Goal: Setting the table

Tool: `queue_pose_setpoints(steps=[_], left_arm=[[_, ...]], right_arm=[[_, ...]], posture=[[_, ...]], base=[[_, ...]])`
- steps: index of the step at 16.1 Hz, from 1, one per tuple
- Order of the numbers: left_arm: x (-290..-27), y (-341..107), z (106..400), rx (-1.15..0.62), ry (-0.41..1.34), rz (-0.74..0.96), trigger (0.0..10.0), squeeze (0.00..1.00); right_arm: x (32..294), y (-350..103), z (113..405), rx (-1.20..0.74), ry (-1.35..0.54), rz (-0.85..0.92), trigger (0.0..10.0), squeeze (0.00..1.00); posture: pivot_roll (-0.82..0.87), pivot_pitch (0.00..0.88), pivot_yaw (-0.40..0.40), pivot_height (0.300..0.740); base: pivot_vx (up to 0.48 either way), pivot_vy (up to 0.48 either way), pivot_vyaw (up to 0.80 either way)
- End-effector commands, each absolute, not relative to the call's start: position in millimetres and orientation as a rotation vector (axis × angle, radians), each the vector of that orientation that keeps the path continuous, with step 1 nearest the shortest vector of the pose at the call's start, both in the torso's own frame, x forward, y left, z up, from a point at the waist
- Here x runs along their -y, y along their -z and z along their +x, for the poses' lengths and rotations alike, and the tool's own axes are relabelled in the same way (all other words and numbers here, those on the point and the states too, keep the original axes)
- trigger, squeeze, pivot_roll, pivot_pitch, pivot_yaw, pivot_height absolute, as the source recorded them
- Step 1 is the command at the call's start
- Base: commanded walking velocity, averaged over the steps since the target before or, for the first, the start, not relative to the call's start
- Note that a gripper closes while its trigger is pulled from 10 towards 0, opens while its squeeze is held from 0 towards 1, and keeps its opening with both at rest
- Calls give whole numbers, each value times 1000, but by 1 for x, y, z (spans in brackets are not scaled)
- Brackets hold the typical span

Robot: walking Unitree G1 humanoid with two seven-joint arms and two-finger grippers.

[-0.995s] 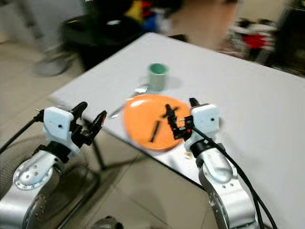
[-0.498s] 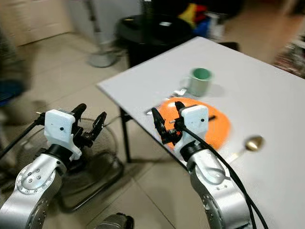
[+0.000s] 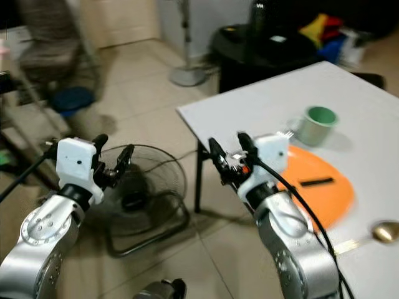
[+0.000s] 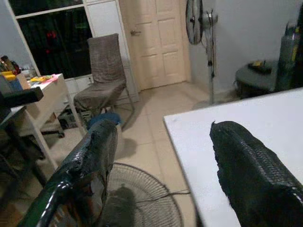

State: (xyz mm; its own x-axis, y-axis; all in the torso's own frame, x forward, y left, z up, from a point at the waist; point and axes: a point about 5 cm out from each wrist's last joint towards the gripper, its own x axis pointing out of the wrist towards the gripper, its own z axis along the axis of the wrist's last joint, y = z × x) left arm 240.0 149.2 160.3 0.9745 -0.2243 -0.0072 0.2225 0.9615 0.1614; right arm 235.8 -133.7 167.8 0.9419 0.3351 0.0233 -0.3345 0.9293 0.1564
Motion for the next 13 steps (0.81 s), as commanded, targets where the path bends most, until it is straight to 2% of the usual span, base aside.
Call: queue_pose_setpoints(steps=[1, 3, 8, 10, 13], left_arm=[[-151, -162, 242, 13, 211, 184, 10000, 0], [-143, -161, 241, 9, 276, 196, 10000, 0], [-147, -165, 242, 16, 228, 164, 10000, 0], [-160, -166, 239, 28, 172, 181, 10000, 0], [-160, -168, 238, 25, 176, 196, 10000, 0]], right_arm=[[131, -165, 231, -29, -355, 180, 10000, 0], [132, -159, 224, -54, -353, 165, 10000, 0], [125, -162, 227, -51, -405, 119, 10000, 0], [121, -160, 232, -45, -399, 169, 10000, 0], [117, -160, 233, -49, -425, 186, 10000, 0]], posture=[[147, 0, 56, 727], [140, 0, 60, 727], [160, 0, 56, 727], [193, 0, 25, 727], [204, 0, 30, 727]], base=[[0, 0, 800], [0, 0, 800], [0, 0, 800], [0, 0, 800], [0, 0, 800]])
